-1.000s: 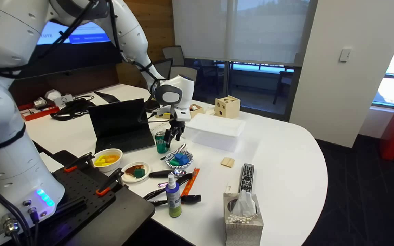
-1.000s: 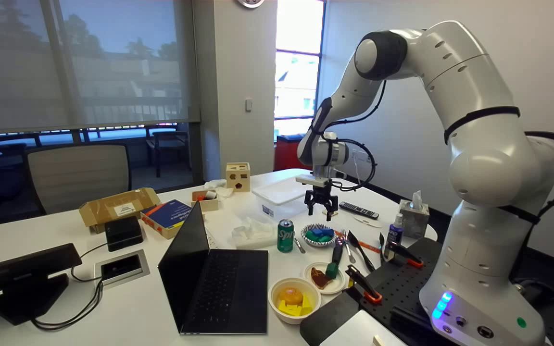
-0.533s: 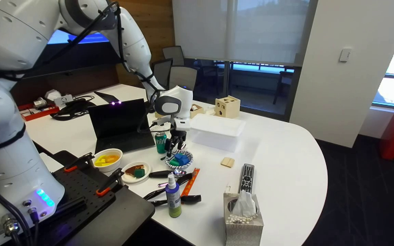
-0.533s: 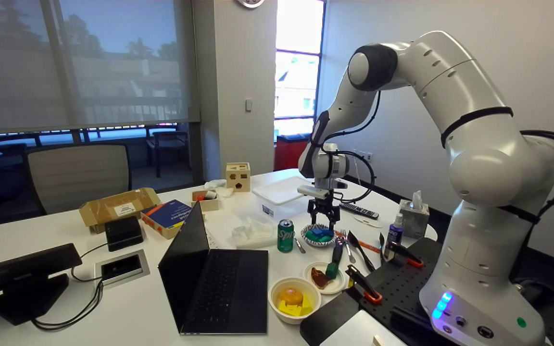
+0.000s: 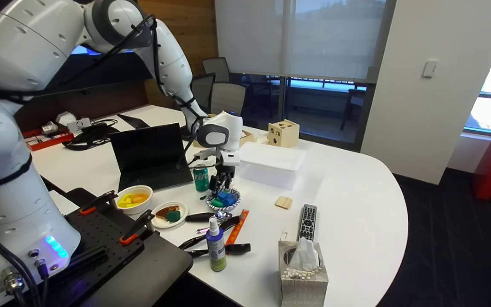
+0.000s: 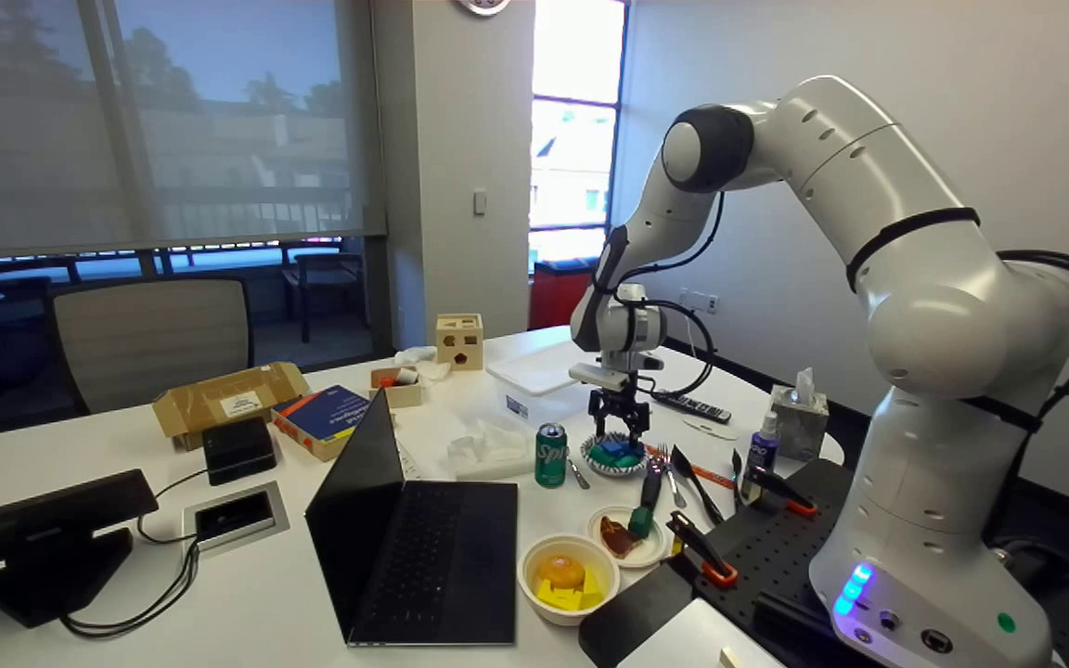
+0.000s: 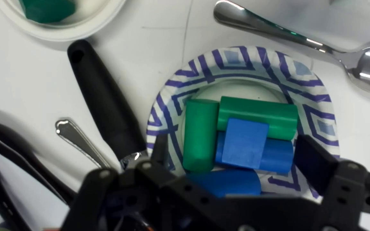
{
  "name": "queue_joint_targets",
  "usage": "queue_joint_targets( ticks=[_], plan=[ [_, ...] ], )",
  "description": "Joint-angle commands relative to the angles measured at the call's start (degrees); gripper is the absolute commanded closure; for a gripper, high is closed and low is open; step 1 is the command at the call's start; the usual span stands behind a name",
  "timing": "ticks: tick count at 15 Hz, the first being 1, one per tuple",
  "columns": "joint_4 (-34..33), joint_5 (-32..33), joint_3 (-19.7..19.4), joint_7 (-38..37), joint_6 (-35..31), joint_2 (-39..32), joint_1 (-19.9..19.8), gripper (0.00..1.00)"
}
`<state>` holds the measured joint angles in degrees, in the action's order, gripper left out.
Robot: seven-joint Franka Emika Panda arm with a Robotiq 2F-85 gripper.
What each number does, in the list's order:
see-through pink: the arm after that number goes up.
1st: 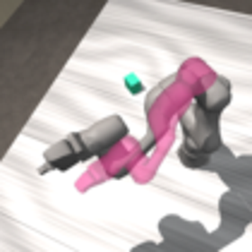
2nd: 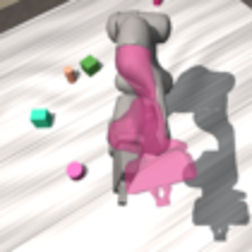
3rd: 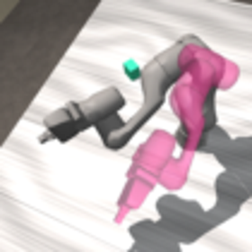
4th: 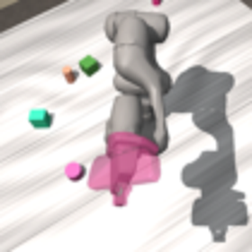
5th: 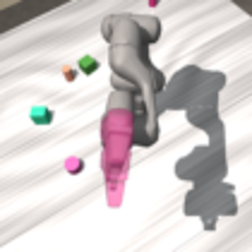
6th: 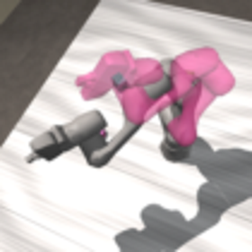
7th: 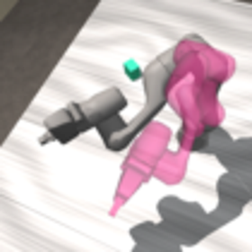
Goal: Put one blue block on the white plate.
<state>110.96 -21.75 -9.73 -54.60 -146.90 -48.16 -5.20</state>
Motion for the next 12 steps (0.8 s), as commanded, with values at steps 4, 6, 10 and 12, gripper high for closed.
queue_joint_targets(
  ticks=[4,6,10,12],
  plan=[
    [-3.7,-0.6,0.1,-2.2,-0.2,-3.3,0.3,0.00],
    [-4.0,-0.5,0.1,-2.8,-0.2,-3.8,0.4,0.26],
    [-4.1,-0.5,0.1,-3.0,-0.6,-4.2,0.5,0.48],
    [-4.2,-0.5,0.2,-3.1,-0.8,-4.1,0.5,0.63]
  ],
)
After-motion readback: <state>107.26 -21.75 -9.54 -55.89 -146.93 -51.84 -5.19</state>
